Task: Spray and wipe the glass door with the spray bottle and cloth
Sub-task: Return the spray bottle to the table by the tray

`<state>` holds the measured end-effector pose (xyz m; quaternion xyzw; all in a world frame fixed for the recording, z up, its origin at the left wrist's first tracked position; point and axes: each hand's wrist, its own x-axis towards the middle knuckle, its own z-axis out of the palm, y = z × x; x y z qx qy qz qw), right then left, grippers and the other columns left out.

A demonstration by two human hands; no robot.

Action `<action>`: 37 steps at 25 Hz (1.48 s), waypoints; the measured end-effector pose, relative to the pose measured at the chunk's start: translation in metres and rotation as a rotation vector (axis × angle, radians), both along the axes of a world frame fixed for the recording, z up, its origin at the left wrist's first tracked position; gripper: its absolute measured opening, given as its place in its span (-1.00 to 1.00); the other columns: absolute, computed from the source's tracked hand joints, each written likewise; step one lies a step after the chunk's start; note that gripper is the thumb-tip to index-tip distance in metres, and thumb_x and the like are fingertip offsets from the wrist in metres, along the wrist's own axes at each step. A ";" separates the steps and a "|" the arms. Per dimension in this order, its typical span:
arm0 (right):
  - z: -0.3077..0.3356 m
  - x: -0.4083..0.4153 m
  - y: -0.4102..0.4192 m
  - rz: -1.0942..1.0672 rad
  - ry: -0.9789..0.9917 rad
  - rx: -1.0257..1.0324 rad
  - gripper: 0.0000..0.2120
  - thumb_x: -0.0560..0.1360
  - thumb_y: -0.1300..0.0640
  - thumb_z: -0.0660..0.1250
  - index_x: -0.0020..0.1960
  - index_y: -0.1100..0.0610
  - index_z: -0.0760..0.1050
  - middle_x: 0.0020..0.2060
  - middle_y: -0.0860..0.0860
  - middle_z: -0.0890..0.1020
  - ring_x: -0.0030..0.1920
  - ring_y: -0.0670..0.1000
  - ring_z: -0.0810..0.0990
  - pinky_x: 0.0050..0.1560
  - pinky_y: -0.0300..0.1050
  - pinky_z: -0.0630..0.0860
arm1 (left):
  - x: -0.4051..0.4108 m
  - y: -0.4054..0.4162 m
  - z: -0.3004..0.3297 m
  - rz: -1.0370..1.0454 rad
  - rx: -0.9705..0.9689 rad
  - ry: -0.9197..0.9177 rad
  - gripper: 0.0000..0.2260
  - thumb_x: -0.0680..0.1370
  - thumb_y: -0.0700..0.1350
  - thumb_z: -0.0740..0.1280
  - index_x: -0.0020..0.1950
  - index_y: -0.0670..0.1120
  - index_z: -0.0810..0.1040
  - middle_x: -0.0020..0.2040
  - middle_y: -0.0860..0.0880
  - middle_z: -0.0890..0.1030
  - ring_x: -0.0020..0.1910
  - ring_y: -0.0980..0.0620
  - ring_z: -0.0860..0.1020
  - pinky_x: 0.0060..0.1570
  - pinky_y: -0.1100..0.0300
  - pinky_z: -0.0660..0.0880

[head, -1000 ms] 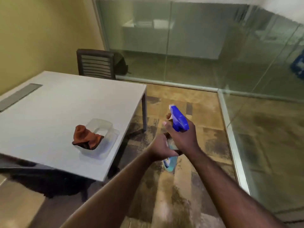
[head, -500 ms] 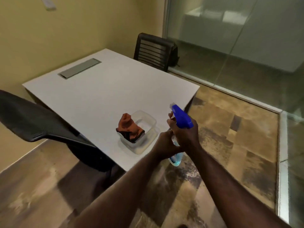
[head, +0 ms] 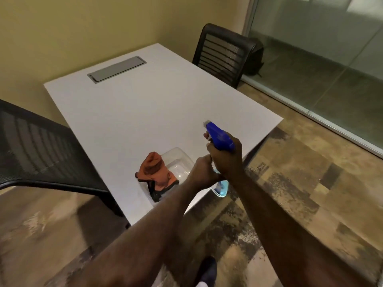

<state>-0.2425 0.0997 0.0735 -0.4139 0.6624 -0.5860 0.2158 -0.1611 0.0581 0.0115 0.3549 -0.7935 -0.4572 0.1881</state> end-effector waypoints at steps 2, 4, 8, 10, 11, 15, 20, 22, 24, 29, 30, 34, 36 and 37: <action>-0.009 -0.018 -0.020 0.019 -0.007 0.004 -0.66 0.40 0.36 0.42 0.06 0.02 0.52 -0.06 0.02 0.69 0.00 0.02 0.65 0.09 0.01 0.60 | -0.017 -0.020 -0.005 -0.046 0.018 -0.040 -0.62 0.47 -0.17 0.53 0.23 -0.25 0.54 0.10 -0.21 0.68 0.09 -0.14 0.65 0.17 -0.06 0.61; -0.017 -0.032 -0.038 0.048 -0.004 0.004 -0.63 0.39 0.36 0.40 0.00 -0.08 0.52 -0.11 -0.08 0.67 -0.04 -0.04 0.65 0.04 -0.05 0.61 | -0.028 -0.038 -0.012 -0.041 0.030 -0.065 -0.61 0.47 -0.18 0.52 0.25 -0.25 0.54 0.13 -0.21 0.67 0.12 -0.16 0.64 0.19 -0.06 0.60; -0.037 -0.045 -0.074 0.107 -0.026 0.001 -0.71 0.38 0.35 0.37 0.01 0.05 0.56 -0.12 -0.03 0.67 -0.07 0.01 0.64 0.01 0.01 0.62 | -0.038 -0.067 -0.031 0.067 0.054 -0.060 -0.62 0.48 -0.23 0.51 0.24 -0.30 0.54 0.12 -0.25 0.67 0.11 -0.20 0.63 0.19 -0.17 0.59; -0.046 -0.046 -0.089 0.121 -0.039 -0.002 -0.71 0.39 0.37 0.38 0.04 0.09 0.56 -0.11 0.00 0.68 -0.08 0.02 0.64 -0.01 0.00 0.63 | -0.038 -0.079 -0.037 0.104 0.066 -0.066 -0.64 0.47 -0.24 0.51 0.22 -0.29 0.54 0.11 -0.25 0.67 0.09 -0.21 0.64 0.18 -0.18 0.59; -0.051 -0.046 -0.096 0.125 -0.047 -0.001 -0.72 0.39 0.37 0.39 0.06 0.14 0.57 -0.10 0.04 0.68 -0.08 0.03 0.64 -0.02 -0.03 0.63 | -0.037 -0.085 -0.039 0.116 0.069 -0.072 -0.64 0.47 -0.25 0.51 0.22 -0.28 0.54 0.10 -0.25 0.67 0.09 -0.21 0.64 0.17 -0.18 0.59; -0.067 -0.043 -0.111 0.135 -0.067 0.016 -0.70 0.40 0.38 0.40 0.13 0.27 0.55 -0.06 0.17 0.68 -0.06 0.10 0.64 -0.03 -0.05 0.62 | -0.036 -0.098 -0.048 0.148 0.108 -0.093 -0.63 0.47 -0.27 0.51 0.23 -0.27 0.54 0.11 -0.25 0.66 0.10 -0.20 0.63 0.19 -0.16 0.59; -0.078 -0.042 -0.116 0.146 -0.082 0.053 -0.67 0.41 0.40 0.40 0.16 0.29 0.54 -0.04 0.20 0.67 -0.06 0.12 0.64 -0.04 -0.11 0.62 | -0.035 -0.100 -0.058 0.184 0.160 -0.113 -0.61 0.48 -0.28 0.50 0.27 -0.30 0.52 0.16 -0.28 0.64 0.14 -0.24 0.62 0.24 -0.20 0.57; -0.082 -0.042 -0.116 0.163 -0.070 0.061 -0.67 0.41 0.40 0.39 0.17 0.31 0.54 -0.04 0.20 0.67 -0.05 0.12 0.64 -0.04 -0.11 0.62 | -0.034 -0.098 -0.062 0.202 0.162 -0.105 -0.62 0.48 -0.29 0.50 0.26 -0.30 0.53 0.15 -0.28 0.65 0.13 -0.24 0.62 0.23 -0.20 0.57; -0.084 -0.041 -0.117 0.168 -0.058 0.057 -0.67 0.41 0.39 0.39 0.17 0.31 0.54 -0.04 0.20 0.67 -0.06 0.11 0.63 -0.04 -0.13 0.61 | -0.032 -0.096 -0.063 0.222 0.166 -0.094 -0.62 0.47 -0.29 0.50 0.25 -0.29 0.53 0.14 -0.27 0.65 0.13 -0.24 0.62 0.23 -0.20 0.57; -0.088 -0.037 -0.114 0.165 -0.022 0.036 -0.70 0.41 0.36 0.40 0.13 0.29 0.55 -0.08 0.20 0.67 -0.11 0.08 0.64 -0.08 -0.26 0.59 | -0.028 -0.097 -0.066 0.227 0.165 -0.092 -0.60 0.46 -0.29 0.51 0.27 -0.28 0.52 0.14 -0.28 0.65 0.14 -0.24 0.62 0.24 -0.21 0.56; -0.089 -0.036 -0.112 0.166 -0.016 0.035 -0.71 0.40 0.34 0.40 0.13 0.29 0.55 -0.08 0.20 0.67 -0.11 0.09 0.64 -0.09 -0.25 0.59 | -0.027 -0.096 -0.066 0.228 0.166 -0.092 -0.58 0.46 -0.29 0.52 0.28 -0.28 0.52 0.15 -0.28 0.65 0.15 -0.24 0.62 0.25 -0.21 0.56; -0.092 -0.039 -0.108 0.159 -0.010 0.044 -0.71 0.40 0.32 0.41 0.12 0.29 0.56 -0.09 0.20 0.67 -0.11 0.10 0.65 -0.08 -0.23 0.61 | -0.030 -0.092 -0.064 0.217 0.176 -0.118 -0.55 0.46 -0.25 0.53 0.31 -0.25 0.51 0.18 -0.24 0.64 0.17 -0.20 0.62 0.26 -0.17 0.56; -0.093 -0.040 -0.105 0.144 0.005 0.048 -0.71 0.40 0.33 0.43 0.12 0.26 0.55 -0.10 0.17 0.67 -0.13 0.02 0.64 -0.08 -0.22 0.62 | -0.031 -0.089 -0.062 0.198 0.162 -0.127 -0.55 0.47 -0.23 0.53 0.32 -0.25 0.51 0.19 -0.23 0.65 0.18 -0.17 0.62 0.27 -0.14 0.56; -0.093 -0.040 -0.103 0.136 0.011 0.048 -0.71 0.40 0.32 0.43 0.11 0.22 0.55 -0.12 0.13 0.67 -0.15 -0.04 0.64 -0.10 -0.26 0.61 | -0.030 -0.088 -0.061 0.193 0.159 -0.127 -0.55 0.47 -0.22 0.52 0.32 -0.24 0.51 0.19 -0.22 0.65 0.18 -0.17 0.61 0.28 -0.12 0.56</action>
